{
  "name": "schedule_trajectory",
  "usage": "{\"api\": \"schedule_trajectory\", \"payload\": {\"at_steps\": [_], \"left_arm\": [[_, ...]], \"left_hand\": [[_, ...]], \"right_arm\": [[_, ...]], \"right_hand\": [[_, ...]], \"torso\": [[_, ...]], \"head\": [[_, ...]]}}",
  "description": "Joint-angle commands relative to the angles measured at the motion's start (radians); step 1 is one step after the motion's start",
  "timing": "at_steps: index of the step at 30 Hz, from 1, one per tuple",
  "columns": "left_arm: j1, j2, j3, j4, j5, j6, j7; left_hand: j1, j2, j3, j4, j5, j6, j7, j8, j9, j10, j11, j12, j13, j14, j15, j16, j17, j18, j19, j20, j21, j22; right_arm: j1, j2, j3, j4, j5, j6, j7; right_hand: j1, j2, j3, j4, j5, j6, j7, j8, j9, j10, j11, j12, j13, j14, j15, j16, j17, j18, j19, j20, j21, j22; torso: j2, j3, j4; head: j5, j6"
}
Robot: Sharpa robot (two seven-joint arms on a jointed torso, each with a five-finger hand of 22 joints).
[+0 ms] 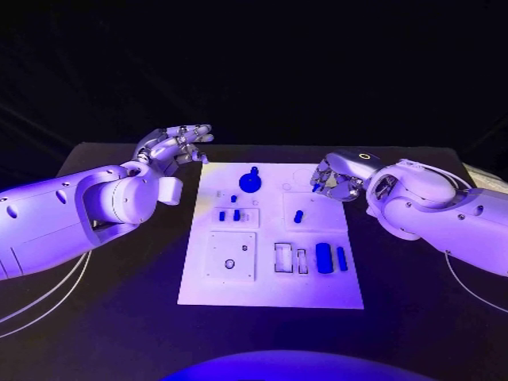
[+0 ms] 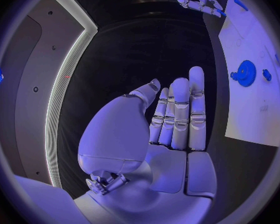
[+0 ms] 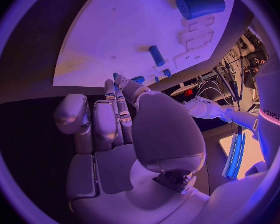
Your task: Assemble the parts on the task board
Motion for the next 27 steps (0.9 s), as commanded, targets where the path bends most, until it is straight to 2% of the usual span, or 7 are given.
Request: {"api": "schedule_trajectory", "payload": {"at_steps": [1,8,13,18,20,22,27], "left_arm": [[0.000,-0.001,0.000,0.004,-0.009,0.000,0.000],[0.000,0.003,0.000,0.003,-0.009,0.001,-0.001],[0.000,0.011,0.000,0.003,-0.009,0.004,-0.002],[0.000,0.028,0.000,-0.003,-0.009,0.007,-0.002],[0.000,0.034,0.000,-0.006,-0.009,0.008,-0.002],[0.000,0.041,0.000,-0.009,-0.010,0.009,-0.003],[0.000,0.049,0.000,-0.009,-0.015,0.012,-0.002]], "left_hand": [[0.012,-0.001,-0.001,-0.006,0.005,-0.010,-0.001,0.005,-0.001,-0.006,0.000,0.001,0.001,-0.008,0.000,-0.004,-0.002,0.012,0.004,0.000,-0.006,-0.001],[0.013,-0.001,-0.001,-0.007,0.005,-0.011,0.000,0.005,-0.001,-0.008,0.000,0.002,0.001,-0.010,0.000,-0.005,-0.003,0.012,0.003,0.000,-0.007,-0.002],[0.015,-0.001,-0.001,-0.008,0.005,-0.012,0.001,0.006,-0.002,-0.010,0.001,0.003,0.001,-0.011,0.001,-0.006,-0.004,0.011,0.003,0.000,-0.008,-0.003],[0.015,-0.001,-0.001,-0.008,0.005,-0.012,0.001,0.006,-0.002,-0.010,0.001,0.003,0.001,-0.011,0.001,-0.006,-0.004,0.011,0.003,0.000,-0.008,-0.003],[0.015,-0.001,-0.001,-0.009,0.005,-0.013,0.001,0.006,-0.002,-0.010,0.001,0.003,0.001,-0.012,0.001,-0.006,-0.004,0.011,0.002,0.000,-0.009,-0.003],[0.015,-0.001,-0.001,-0.009,0.005,-0.013,0.001,0.006,-0.002,-0.010,0.001,0.003,0.001,-0.012,0.001,-0.006,-0.004,0.011,0.002,0.000,-0.009,-0.003],[0.015,-0.001,-0.001,-0.009,0.005,-0.013,0.001,0.006,-0.002,-0.011,0.001,0.004,0.001,-0.013,0.001,-0.006,-0.005,0.011,0.002,0.000,-0.009,-0.004]], "right_arm": [[0.003,-0.012,0.002,0.038,0.052,-0.021,0.006],[0.002,0.002,0.003,0.127,0.060,-0.022,0.015],[-0.005,0.038,0.001,0.168,0.032,-0.008,0.016],[-0.021,0.075,-0.007,0.176,0.026,0.010,0.017],[-0.031,0.089,-0.010,0.175,0.020,0.015,0.019],[-0.046,0.111,-0.014,0.172,0.003,0.026,0.025],[-0.070,0.146,-0.021,0.158,-0.025,0.045,0.032]], "right_hand": [[-0.005,0.002,0.003,-0.002,-0.004,0.000,0.007,-0.001,0.022,0.006,0.000,-0.004,0.000,0.036,-0.005,0.003,-0.001,-0.003,0.007,0.001,0.006,0.000],[-0.005,0.002,0.003,-0.002,-0.004,0.000,0.007,-0.001,0.023,0.006,0.000,-0.005,0.001,0.036,-0.005,0.005,0.001,-0.004,0.008,0.001,0.008,0.003],[-0.005,0.002,0.003,-0.002,-0.004,0.000,0.007,-0.001,0.023,0.006,-0.001,-0.005,0.001,0.036,-0.005,0.005,0.001,-0.004,0.008,0.001,0.007,0.002],[-0.006,0.002,0.003,-0.002,-0.004,0.000,0.007,-0.001,0.023,0.007,0.000,-0.005,0.001,0.036,-0.005,0.005,0.001,-0.003,0.007,0.001,0.006,0.001],[-0.006,0.003,0.003,-0.001,-0.004,0.000,0.007,-0.001,0.023,0.007,0.000,-0.005,0.001,0.036,-0.005,0.005,0.001,-0.003,0.007,0.001,0.006,0.000],[-0.006,0.003,0.003,-0.001,-0.004,0.000,0.007,-0.002,0.023,0.007,0.000,-0.006,0.001,0.036,-0.005,0.005,0.001,-0.003,0.006,0.000,0.005,-0.002],[-0.006,0.003,0.003,-0.002,-0.003,-0.001,0.007,-0.002,0.024,0.006,0.000,-0.007,0.001,0.036,-0.004,0.005,0.000,-0.003,0.006,0.000,0.005,-0.002]], "torso": [[0.000,0.0007,0.0000],[0.001,0.0029,-0.0003],[0.001,0.0004,0.0023],[0.001,-0.0008,0.0043],[0.003,-0.0008,0.0016],[0.003,-0.0013,0.0021],[0.003,-0.0014,0.0024]], "head": [[0.004,0.004],[0.017,0.006],[0.031,0.003],[0.054,-0.009],[0.064,-0.010],[0.072,-0.016],[0.079,-0.020]]}}
